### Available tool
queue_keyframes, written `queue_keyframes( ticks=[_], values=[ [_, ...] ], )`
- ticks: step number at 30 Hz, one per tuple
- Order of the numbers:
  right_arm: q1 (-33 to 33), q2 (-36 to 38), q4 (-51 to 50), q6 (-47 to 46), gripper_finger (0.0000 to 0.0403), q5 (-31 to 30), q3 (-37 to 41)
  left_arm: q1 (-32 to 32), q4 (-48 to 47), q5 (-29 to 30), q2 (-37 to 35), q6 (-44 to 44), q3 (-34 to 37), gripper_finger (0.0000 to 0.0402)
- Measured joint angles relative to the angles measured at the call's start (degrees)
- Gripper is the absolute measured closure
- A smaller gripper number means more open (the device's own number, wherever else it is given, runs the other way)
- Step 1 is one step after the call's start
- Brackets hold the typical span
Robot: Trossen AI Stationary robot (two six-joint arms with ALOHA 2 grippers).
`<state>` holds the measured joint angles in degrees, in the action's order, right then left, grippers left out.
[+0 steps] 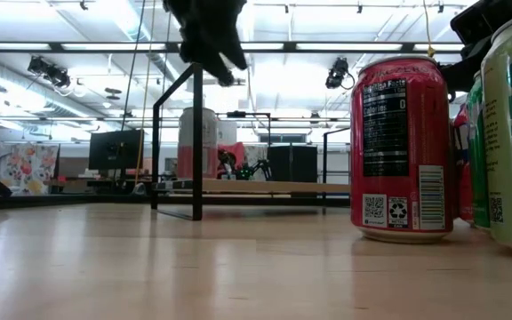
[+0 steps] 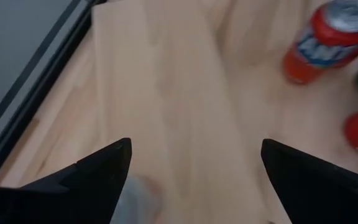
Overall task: Place canned beverage on shelf
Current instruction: Put the red black soda can on the shelf
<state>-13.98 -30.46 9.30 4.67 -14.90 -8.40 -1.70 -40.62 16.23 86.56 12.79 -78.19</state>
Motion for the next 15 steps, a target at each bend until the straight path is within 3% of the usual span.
queue_keyframes(
  ticks=[6,15],
  values=[
    [0.00,-0.02,0.06,0.00,0.0111,0.00,0.00,3.42,4.85,-1.40,0.89,2.14,-0.02,0.0031],
    [0.03,-0.73,1.05,0.02,0.0111,-0.04,0.02,7.86,14.25,-8.41,6.93,4.40,0.00,0.0031]
  ],
)
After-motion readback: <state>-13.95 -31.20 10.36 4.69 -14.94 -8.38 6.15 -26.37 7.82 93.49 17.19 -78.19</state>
